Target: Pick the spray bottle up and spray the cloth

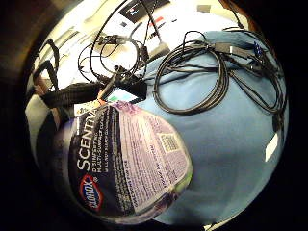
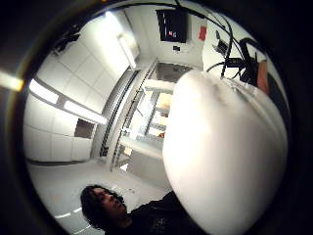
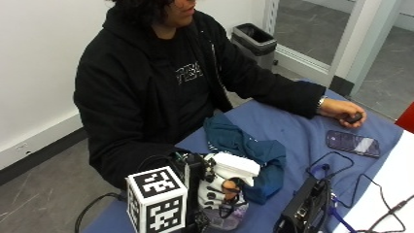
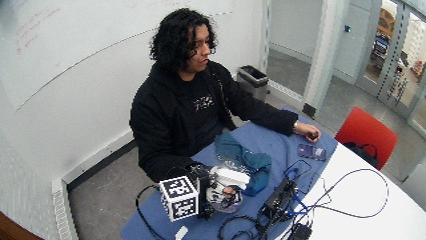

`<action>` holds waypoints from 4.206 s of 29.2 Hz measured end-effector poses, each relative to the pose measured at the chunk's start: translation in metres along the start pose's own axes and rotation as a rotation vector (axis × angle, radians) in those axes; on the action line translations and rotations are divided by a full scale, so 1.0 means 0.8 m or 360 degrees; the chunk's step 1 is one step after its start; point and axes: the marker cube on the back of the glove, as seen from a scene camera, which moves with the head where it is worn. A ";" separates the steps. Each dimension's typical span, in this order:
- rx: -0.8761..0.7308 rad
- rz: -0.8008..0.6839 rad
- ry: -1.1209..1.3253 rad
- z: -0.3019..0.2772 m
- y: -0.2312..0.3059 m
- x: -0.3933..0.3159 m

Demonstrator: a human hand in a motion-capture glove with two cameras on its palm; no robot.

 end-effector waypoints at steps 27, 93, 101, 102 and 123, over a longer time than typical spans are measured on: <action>-0.0159 -0.0130 0.0174 0.000 0.007 -0.028; -0.1955 -0.0122 0.1632 0.149 0.099 -0.131; -0.1737 -0.0479 0.0917 0.221 0.091 -0.227; -0.1708 -0.0510 0.0803 0.231 0.090 -0.235; -0.0922 -0.0500 -0.0394 0.377 0.079 -0.191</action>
